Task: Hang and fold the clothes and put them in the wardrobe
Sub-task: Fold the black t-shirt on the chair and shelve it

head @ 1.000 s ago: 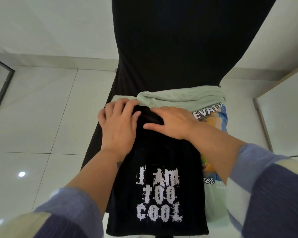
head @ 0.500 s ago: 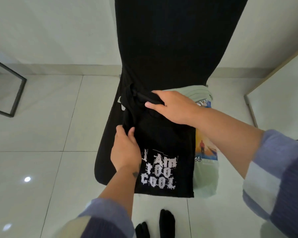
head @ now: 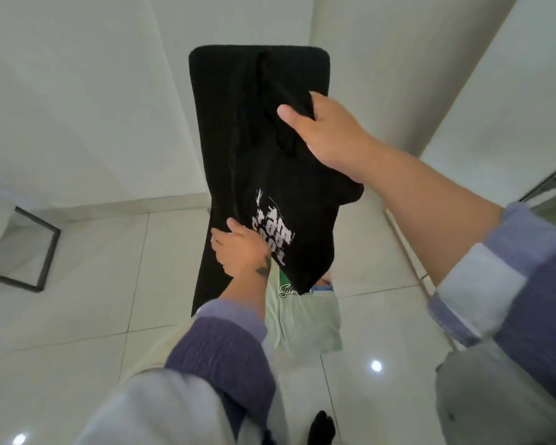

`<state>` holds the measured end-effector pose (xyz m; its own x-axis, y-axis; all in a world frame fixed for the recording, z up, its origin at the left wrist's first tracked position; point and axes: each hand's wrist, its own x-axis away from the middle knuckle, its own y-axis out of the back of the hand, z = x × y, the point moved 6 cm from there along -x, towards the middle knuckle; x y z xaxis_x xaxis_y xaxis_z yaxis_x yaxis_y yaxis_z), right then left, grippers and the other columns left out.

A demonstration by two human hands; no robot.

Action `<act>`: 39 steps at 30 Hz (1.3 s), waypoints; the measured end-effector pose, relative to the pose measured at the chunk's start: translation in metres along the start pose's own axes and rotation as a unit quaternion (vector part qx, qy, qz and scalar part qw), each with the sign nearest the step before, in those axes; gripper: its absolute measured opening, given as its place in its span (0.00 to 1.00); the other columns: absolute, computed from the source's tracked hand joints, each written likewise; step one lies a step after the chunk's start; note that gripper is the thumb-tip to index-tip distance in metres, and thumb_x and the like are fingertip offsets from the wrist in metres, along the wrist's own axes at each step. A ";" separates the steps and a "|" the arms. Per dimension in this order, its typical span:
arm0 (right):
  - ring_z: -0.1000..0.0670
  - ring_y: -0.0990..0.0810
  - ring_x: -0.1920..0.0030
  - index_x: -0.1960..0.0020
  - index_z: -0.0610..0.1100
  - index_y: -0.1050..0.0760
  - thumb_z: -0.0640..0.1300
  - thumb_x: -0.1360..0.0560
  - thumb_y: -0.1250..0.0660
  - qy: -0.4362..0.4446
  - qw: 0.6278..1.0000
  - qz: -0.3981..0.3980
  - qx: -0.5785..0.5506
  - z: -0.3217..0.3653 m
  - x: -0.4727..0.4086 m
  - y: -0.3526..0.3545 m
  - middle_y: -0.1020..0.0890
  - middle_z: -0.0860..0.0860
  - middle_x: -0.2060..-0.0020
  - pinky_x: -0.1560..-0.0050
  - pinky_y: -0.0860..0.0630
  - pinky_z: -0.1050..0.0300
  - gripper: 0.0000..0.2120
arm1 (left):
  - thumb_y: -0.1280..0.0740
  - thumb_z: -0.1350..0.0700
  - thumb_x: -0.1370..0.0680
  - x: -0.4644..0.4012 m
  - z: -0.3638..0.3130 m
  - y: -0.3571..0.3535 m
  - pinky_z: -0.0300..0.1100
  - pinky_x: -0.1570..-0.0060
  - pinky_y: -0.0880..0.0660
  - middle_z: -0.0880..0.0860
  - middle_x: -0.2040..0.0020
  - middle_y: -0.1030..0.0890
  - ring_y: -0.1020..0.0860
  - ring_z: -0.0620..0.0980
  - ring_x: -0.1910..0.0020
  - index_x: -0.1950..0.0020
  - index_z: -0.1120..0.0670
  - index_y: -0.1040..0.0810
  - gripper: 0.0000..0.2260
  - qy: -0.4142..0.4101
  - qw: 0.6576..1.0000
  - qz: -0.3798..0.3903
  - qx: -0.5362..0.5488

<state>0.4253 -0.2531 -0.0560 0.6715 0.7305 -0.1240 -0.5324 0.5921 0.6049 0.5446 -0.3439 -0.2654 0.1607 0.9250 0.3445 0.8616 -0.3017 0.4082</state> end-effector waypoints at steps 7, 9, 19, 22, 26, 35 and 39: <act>0.62 0.26 0.56 0.36 0.50 0.29 0.52 0.19 0.43 0.006 0.990 -0.143 0.001 0.028 0.068 0.130 0.24 0.60 0.53 0.58 0.34 0.73 0.15 | 0.52 0.39 0.20 0.085 -0.066 -0.020 0.52 0.34 0.36 0.59 0.32 0.28 0.30 0.60 0.34 0.30 0.62 0.33 0.31 0.050 0.988 0.115 0.095; 0.61 0.27 0.55 0.35 0.50 0.30 0.53 0.19 0.43 -0.005 0.983 -0.184 0.007 0.016 0.096 0.166 0.25 0.62 0.53 0.56 0.33 0.70 0.16 | 0.48 0.41 0.19 0.110 -0.084 -0.030 0.50 0.36 0.34 0.59 0.33 0.27 0.29 0.59 0.35 0.31 0.61 0.32 0.27 0.000 0.989 0.110 0.094; 0.57 0.28 0.45 0.32 0.47 0.31 0.52 0.20 0.42 -0.110 0.900 -0.418 0.054 -0.084 0.317 0.331 0.25 0.57 0.47 0.46 0.34 0.65 0.19 | 0.46 0.46 0.18 0.325 -0.116 -0.129 0.41 0.52 0.31 0.53 0.49 0.20 0.22 0.54 0.50 0.39 0.58 0.28 0.18 -0.217 0.953 0.201 0.063; 0.54 0.28 0.38 0.29 0.45 0.34 0.54 0.20 0.43 -0.160 0.870 -0.461 0.065 -0.119 0.393 0.371 0.25 0.54 0.39 0.40 0.32 0.60 0.23 | 0.45 0.47 0.18 0.398 -0.108 -0.164 0.43 0.48 0.31 0.56 0.46 0.21 0.23 0.57 0.45 0.39 0.59 0.28 0.18 -0.254 0.932 0.249 0.067; 0.49 0.30 0.32 0.27 0.48 0.38 0.58 0.21 0.44 -0.239 0.811 -0.526 0.089 -0.169 0.495 0.412 0.27 0.50 0.33 0.35 0.34 0.56 0.26 | 0.46 0.45 0.19 0.494 -0.087 -0.209 0.46 0.47 0.28 0.54 0.47 0.20 0.23 0.55 0.48 0.40 0.56 0.27 0.17 -0.304 0.895 0.322 0.049; 0.46 0.29 0.33 0.26 0.48 0.39 0.60 0.21 0.46 -0.391 0.672 -0.620 0.104 -0.259 0.660 0.440 0.27 0.48 0.33 0.36 0.32 0.53 0.28 | 0.46 0.46 0.18 0.653 -0.034 -0.300 0.40 0.44 0.32 0.51 0.38 0.23 0.26 0.52 0.38 0.31 0.53 0.32 0.19 -0.379 0.791 0.480 -0.006; 0.45 0.25 0.38 0.26 0.47 0.39 0.60 0.21 0.46 -0.430 0.616 -0.652 0.103 -0.296 0.696 0.443 0.25 0.47 0.35 0.38 0.28 0.50 0.28 | 0.46 0.44 0.19 0.701 -0.012 -0.356 0.45 0.40 0.28 0.53 0.36 0.23 0.25 0.54 0.38 0.31 0.54 0.32 0.21 -0.397 0.744 0.536 -0.033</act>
<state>0.5041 0.6180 -0.1075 0.5299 -0.8238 -0.2015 0.7665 0.3636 0.5294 0.3447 0.4094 -0.1592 0.9953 -0.0193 -0.0951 0.0111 -0.9510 0.3089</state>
